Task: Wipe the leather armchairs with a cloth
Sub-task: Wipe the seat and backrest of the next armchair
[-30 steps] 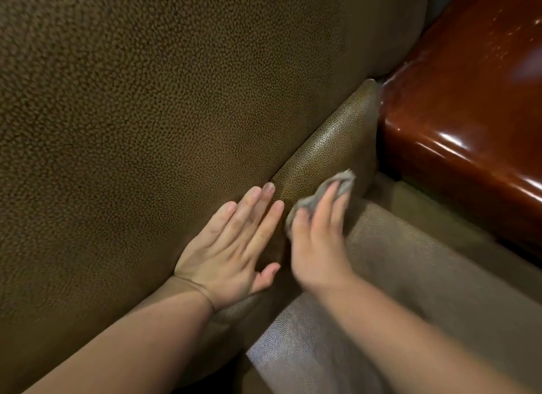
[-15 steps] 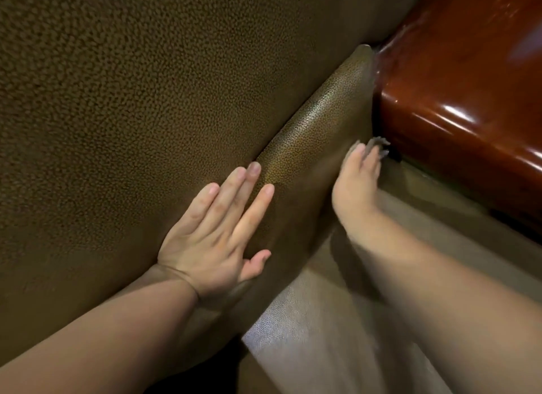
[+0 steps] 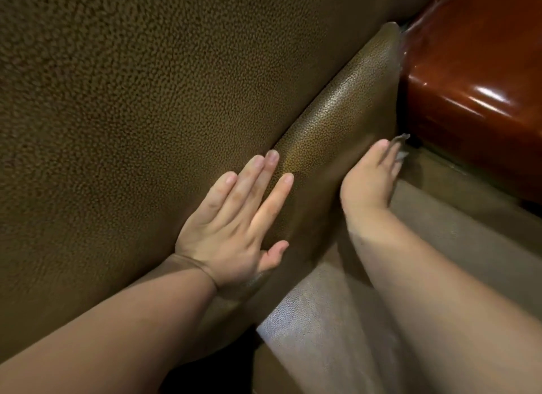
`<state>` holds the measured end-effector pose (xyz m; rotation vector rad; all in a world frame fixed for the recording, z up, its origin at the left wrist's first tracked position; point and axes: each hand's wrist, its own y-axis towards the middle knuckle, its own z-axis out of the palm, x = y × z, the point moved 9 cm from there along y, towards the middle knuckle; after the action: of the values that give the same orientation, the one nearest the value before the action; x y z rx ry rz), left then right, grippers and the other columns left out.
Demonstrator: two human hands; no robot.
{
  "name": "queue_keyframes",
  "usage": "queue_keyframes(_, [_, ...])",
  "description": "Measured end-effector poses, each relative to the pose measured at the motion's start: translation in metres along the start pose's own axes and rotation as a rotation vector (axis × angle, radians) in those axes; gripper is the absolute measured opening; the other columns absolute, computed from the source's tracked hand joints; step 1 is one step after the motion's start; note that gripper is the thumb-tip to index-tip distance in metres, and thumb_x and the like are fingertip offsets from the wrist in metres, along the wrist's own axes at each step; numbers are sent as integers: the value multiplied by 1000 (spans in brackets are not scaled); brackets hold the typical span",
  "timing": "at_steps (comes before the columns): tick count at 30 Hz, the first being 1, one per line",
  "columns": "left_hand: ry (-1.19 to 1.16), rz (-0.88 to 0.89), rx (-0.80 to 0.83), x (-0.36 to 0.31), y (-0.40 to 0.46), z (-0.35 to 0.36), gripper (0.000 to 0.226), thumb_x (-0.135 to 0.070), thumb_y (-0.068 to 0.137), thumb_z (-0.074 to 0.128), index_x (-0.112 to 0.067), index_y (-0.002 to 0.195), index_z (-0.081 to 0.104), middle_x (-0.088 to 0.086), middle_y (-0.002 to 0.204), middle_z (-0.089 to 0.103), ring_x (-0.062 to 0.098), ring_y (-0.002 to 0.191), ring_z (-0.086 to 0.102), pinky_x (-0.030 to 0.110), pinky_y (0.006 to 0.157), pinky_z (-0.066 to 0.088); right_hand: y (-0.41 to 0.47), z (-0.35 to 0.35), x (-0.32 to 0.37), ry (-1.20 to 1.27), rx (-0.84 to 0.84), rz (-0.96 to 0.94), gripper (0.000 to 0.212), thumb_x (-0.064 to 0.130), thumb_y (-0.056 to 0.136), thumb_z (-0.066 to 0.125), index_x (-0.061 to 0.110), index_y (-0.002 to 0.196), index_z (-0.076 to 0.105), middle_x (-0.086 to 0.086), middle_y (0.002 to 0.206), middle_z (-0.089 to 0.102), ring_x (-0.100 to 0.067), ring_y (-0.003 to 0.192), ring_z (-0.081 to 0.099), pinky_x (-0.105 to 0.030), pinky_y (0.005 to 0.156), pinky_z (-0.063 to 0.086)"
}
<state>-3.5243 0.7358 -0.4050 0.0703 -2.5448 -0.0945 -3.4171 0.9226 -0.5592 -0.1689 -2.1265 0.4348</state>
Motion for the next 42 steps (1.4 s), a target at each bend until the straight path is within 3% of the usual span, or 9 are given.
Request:
queue_keyframes(4, [-3, 4, 27, 2, -5, 6, 92, -64, 94, 43, -8, 165, 29, 20, 170, 26, 27, 159, 20, 41, 130, -2, -84, 20, 45, -30, 127, -512, 52, 14, 107, 30, -6, 154, 20, -46, 160, 4, -66, 149, 1, -62, 124, 4])
queue_keyframes(8, [-34, -3, 21, 4, -2, 3, 93, -63, 96, 41, -4, 166, 24, 20, 171, 24, 28, 160, 17, 41, 130, -2, -124, 18, 59, 64, 289, -717, 64, 55, 107, 15, 33, 161, -11, -27, 166, -24, -41, 157, -20, -53, 128, -1])
queue_keyframes(14, [-59, 5, -27, 1, -2, 0, 96, -62, 95, 42, -2, 166, 20, 19, 172, 22, 28, 161, 17, 40, 130, -5, -43, 12, 3, 124, 30, -151, 58, 27, 110, 23, 2, 162, 19, -27, 170, 2, -41, 159, 1, -35, 129, 1])
queue_keyframes(17, [-67, -11, -64, 4, 0, -1, 85, -54, 101, 34, 2, 164, 24, 21, 171, 25, 32, 160, 22, 42, 131, 0, -112, 30, 59, 124, 193, -498, 56, 20, 109, 19, 2, 161, 24, -37, 166, -5, -58, 153, -8, -56, 127, -4])
queue_keyframes(20, [-89, -29, -70, 4, 4, -6, 77, -45, 105, 30, 9, 160, 27, 26, 168, 28, 37, 158, 25, 43, 131, 1, -141, 25, 71, 80, 222, -692, 59, 34, 109, 29, 20, 165, 15, -30, 168, -13, -44, 157, -12, -44, 127, -4])
queue_keyframes(26, [-127, 42, 102, -2, -74, -20, 87, -51, 101, 34, 8, 163, 18, 28, 170, 17, 38, 161, 14, 47, 133, 3, -97, 30, -26, -155, 331, -100, 66, 6, 98, -9, -11, 158, 14, -36, 166, 0, -58, 152, -7, -62, 125, 2])
queue_keyframes(32, [-90, -28, 145, 8, -159, -23, 96, -59, 99, 41, 11, 161, 20, 34, 168, 17, 44, 159, 16, 51, 132, 7, -251, 44, 27, -18, 419, -714, 68, 41, 107, 29, 28, 166, -3, -21, 165, -32, -37, 155, -26, -40, 125, -10])
queue_keyframes(38, [-60, -30, 93, -3, -165, -12, 99, -64, 97, 45, 7, 162, 23, 30, 169, 21, 41, 159, 22, 49, 131, 10, -203, 58, -84, 117, 342, 11, 64, 26, 104, 1, 0, 163, 5, -38, 164, -11, -51, 155, -5, -48, 126, -4])
queue_keyframes(42, [-68, -58, 27, 1, -168, -13, 92, -60, 99, 39, 7, 161, 28, 28, 168, 26, 39, 158, 26, 47, 131, 14, -276, 75, 2, 122, 497, -354, 74, 45, 100, 4, 11, 165, -4, -30, 163, -30, -40, 153, -27, -32, 117, -27])
